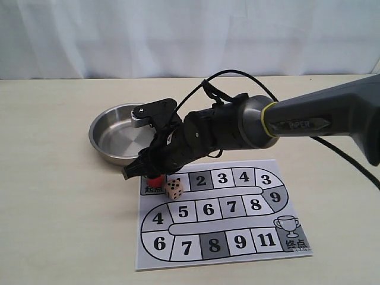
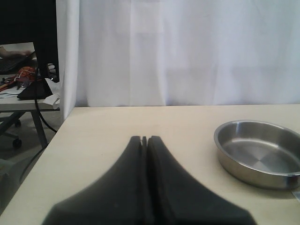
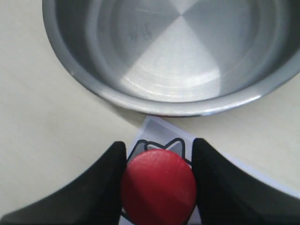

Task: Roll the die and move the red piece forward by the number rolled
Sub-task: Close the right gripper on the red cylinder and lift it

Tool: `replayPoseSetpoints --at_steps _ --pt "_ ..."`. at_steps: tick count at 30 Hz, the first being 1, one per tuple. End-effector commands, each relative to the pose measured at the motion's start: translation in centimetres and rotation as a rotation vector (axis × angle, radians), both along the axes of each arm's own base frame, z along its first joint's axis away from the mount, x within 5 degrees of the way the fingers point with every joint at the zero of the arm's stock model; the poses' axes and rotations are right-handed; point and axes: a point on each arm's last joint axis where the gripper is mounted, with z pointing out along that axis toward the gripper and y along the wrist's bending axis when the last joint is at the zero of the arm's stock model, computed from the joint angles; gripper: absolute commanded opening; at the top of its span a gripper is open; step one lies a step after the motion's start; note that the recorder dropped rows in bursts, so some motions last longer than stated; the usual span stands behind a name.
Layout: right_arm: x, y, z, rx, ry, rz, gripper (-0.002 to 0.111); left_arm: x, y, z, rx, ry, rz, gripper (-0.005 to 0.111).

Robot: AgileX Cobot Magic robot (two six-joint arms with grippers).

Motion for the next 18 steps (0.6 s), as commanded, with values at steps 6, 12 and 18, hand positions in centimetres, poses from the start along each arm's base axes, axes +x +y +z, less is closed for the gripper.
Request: replayPoseSetpoints --at_steps 6,12,18 --pt "0.1 0.1 0.5 0.004 -0.015 0.007 0.004 0.0 0.0 0.3 0.001 -0.020 -0.001 0.000" --pt "-0.4 -0.5 3.0 -0.017 -0.011 0.035 0.004 0.0 0.0 0.3 0.001 -0.020 -0.001 0.000" --pt "0.2 -1.8 5.0 -0.013 -0.043 0.019 0.004 0.0 0.0 0.3 0.001 -0.020 -0.001 0.000"
